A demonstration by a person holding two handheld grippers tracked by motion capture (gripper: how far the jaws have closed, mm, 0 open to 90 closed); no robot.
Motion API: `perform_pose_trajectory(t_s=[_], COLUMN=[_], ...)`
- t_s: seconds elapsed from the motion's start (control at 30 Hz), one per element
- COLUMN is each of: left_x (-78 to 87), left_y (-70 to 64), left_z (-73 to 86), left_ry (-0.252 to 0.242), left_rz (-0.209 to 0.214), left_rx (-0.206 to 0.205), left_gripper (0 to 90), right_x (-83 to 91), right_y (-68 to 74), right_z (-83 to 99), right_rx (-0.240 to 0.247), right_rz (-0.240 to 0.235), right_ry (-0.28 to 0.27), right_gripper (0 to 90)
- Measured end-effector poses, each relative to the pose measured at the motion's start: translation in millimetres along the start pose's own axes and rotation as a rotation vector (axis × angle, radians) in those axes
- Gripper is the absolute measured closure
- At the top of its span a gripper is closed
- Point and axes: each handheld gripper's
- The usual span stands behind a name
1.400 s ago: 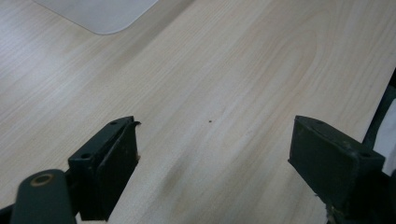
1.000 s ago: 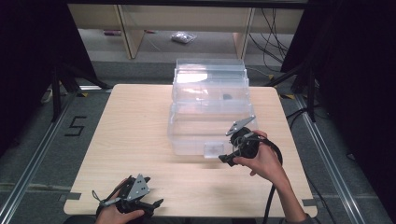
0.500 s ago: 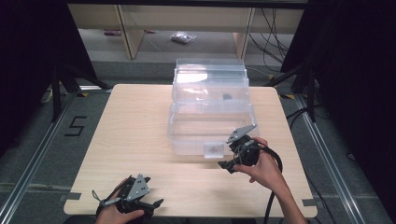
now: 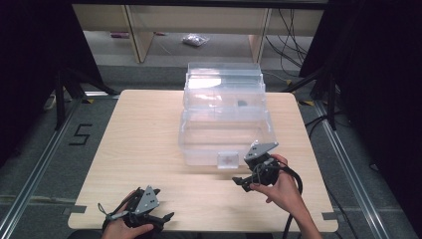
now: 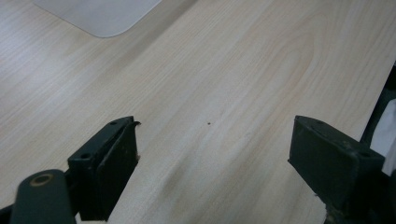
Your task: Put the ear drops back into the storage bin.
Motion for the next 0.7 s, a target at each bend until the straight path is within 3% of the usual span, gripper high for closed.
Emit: perform_pose_trajectory(t_s=[0.4, 0.7], left_x=[0.8, 0.5], left_y=[-0.5, 0.0], left_z=[0.0, -0.2], left_ry=[0.003, 0.004], left_rz=[-0.003, -0.005], left_rx=[-0.005, -0.005], left_gripper=[15.0, 14.9], right_x=[-6.9, -12.3], right_y=[6.7, 7.7], right_z=[16.3, 24.4], right_rx=[-0.039, -0.024], right_rz=[-0.011, -0.026], right_ry=[-0.008, -0.002], right_gripper=[24.5, 24.7])
Point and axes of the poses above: each handheld gripper's, and its own axes: x roughly backward along the jaws, z roughly out of its underside, y roughly to its left, and after that the axes turned 5 degrees about -z, right-handed
